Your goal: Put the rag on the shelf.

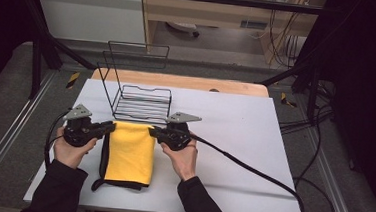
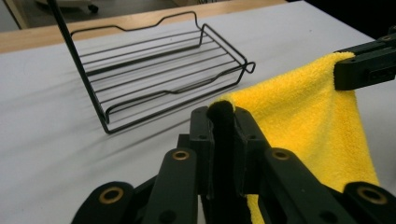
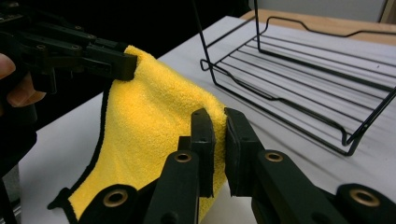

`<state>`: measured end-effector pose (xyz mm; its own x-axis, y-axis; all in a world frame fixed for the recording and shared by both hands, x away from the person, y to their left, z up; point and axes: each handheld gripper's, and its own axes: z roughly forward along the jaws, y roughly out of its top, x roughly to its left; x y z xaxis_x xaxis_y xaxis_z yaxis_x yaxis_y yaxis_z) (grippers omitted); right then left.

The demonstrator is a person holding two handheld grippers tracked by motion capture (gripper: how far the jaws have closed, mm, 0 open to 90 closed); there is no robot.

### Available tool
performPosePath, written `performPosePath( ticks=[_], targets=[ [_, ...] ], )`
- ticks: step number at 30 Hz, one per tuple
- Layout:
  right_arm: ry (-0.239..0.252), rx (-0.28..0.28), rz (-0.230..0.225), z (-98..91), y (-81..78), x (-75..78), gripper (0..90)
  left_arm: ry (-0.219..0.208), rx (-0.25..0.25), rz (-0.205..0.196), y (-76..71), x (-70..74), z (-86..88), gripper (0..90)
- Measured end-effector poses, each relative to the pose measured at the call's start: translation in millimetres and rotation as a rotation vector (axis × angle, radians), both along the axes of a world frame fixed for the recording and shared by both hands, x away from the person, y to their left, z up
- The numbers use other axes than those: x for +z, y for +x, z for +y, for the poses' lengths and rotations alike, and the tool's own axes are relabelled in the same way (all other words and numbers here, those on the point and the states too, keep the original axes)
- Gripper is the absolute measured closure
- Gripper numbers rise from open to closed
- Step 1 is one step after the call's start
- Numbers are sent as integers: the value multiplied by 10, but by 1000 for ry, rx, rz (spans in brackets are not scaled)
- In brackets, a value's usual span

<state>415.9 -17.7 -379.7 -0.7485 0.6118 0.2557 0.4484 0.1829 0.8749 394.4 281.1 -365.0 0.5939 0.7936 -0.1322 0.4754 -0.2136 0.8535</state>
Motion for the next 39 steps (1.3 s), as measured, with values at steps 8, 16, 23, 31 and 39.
performPosePath(
  ticks=[8, 16, 23, 31, 39],
  targets=[
    [16, 3, -61, -48, -45, 147, 835, -15, -3, -64, -118, 172, -34, 800],
    [19, 9, -146, -74, -121, 352, 836, -39, 7, -132, -228, 327, -38, 800],
    [46, 8, -217, -89, -203, 516, 836, -73, 18, -191, -312, 435, -48, 800],
    [51, 4, -274, -107, -252, 657, 836, -108, 32, -247, -354, 564, -63, 800],
    [63, -11, -324, -162, -260, 823, 836, -137, 32, -291, -328, 688, -130, 800]
  ],
)
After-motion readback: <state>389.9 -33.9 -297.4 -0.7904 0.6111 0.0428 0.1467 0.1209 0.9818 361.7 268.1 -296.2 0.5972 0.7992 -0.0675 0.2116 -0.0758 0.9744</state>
